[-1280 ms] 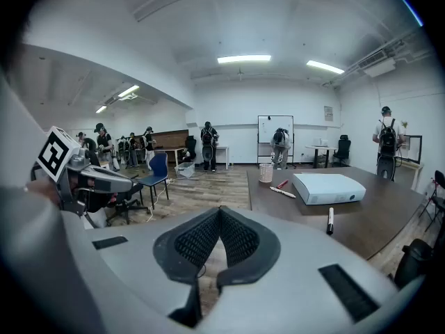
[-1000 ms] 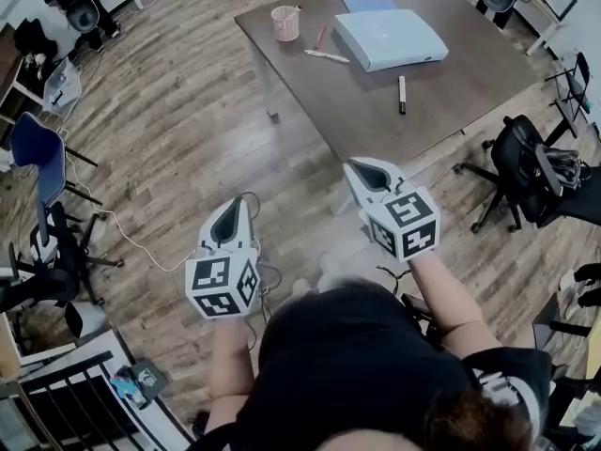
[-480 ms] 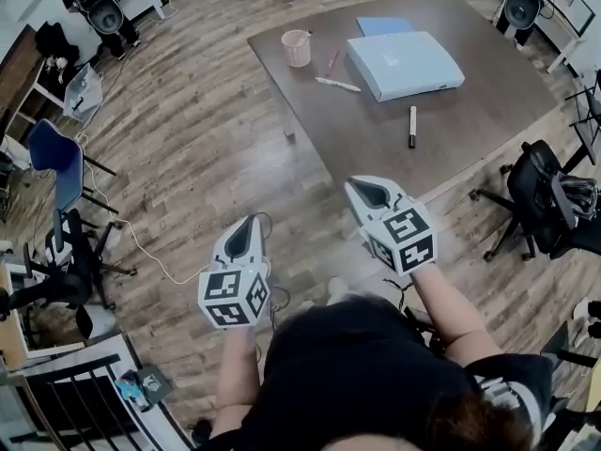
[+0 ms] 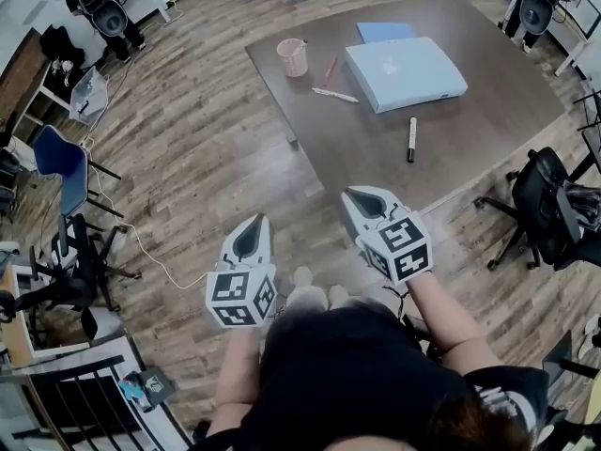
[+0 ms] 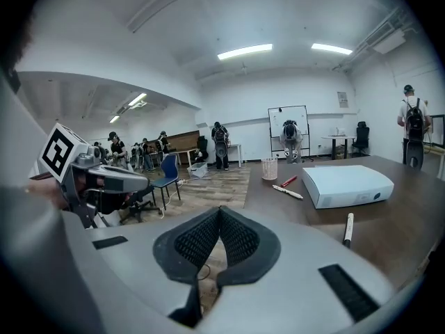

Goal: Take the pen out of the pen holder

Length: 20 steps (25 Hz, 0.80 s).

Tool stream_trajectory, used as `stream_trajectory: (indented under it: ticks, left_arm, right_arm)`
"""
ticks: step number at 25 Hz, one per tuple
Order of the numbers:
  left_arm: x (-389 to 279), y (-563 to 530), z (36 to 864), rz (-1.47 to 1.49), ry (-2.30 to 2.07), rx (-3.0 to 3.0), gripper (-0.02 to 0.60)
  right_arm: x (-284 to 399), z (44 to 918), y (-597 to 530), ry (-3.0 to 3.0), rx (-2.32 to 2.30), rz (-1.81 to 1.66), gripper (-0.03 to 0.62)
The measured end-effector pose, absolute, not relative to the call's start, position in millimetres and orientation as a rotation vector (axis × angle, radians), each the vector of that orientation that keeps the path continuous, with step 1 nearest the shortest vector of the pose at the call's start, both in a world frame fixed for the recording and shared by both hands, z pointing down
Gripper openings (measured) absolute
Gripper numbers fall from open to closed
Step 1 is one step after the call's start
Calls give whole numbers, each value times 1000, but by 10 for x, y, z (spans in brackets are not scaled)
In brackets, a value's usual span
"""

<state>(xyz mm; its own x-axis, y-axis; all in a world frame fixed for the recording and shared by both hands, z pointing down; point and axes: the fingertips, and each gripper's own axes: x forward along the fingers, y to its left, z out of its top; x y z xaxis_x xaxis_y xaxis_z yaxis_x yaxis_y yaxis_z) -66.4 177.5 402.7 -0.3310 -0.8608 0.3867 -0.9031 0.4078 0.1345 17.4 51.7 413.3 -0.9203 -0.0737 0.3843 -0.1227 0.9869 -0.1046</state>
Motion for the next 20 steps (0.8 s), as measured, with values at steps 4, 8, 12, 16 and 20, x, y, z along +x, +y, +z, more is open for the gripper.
stream_trajectory:
  ticks: [4, 8, 12, 16, 20]
  left_arm:
    - [-740, 1586, 3995, 150, -2268, 1549, 28]
    - [-909, 1390, 4048, 188, -2255, 1595, 28]
    - [-1084, 1088, 4109, 244, -2217, 1676, 28]
    - [-1266, 783, 4142, 320, -2156, 1765, 29]
    - [-1556, 439, 4162, 328, -2117, 1801, 30]
  right_arm:
    - [174, 4229, 451, -2717, 147, 203, 18]
    - [96, 4290, 422, -2696, 166, 200, 18]
    - [-22, 4357, 335, -2669, 198, 193, 18]
    - [-170, 4407, 204, -2641, 243, 218, 18]
    - [-353, 4422, -13, -2625, 295, 247, 18]
